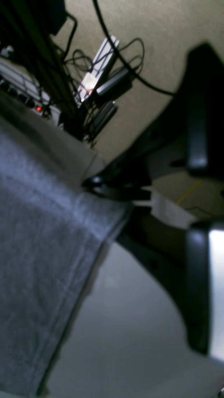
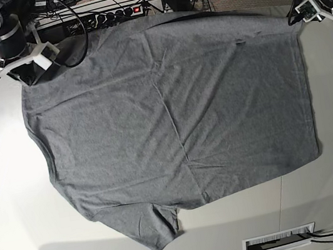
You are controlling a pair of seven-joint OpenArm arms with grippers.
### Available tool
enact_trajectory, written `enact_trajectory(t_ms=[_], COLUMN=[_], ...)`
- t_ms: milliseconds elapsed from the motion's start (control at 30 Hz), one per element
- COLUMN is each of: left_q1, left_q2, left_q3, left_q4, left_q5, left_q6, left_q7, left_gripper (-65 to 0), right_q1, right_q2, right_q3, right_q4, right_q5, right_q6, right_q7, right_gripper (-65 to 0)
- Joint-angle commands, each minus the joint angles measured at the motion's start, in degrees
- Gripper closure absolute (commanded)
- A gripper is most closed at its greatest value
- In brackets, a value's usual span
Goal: Fold the T-shirt properly
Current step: 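Lift the collar edge and carry it toward the hem with both grippers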
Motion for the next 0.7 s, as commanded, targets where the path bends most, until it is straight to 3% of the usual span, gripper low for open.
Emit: enact_trajectory(t_ms=[0,467,667], left_q1=[-0.6,-10.3,-14.2], left_q2=[-0.9,-0.8,0.3], left_q3=[-0.7,-0.7,-0.7], left_q4=[0.7,-0.7,-3.6], left_q5=[-0.4,-0.4,-0.4], left_q6=[1.1,7.8,7.7], left_q7=[-0.9,1.7,0.8], left_gripper=[0.0,0.0,0.0], right_q1=[0.7,11.9,17.9], right_q2=[0.7,0.7,0.3], right_q3=[0.5,0.5,0.5], right_q4=[0.9,0.9,0.9], right_q5=[-1.1,-1.0,1.0], right_q6=[-1.2,-2.5,-2.9], right_q7=[0.5,2.0,3.0], right_gripper=[0.0,0.0,0.0])
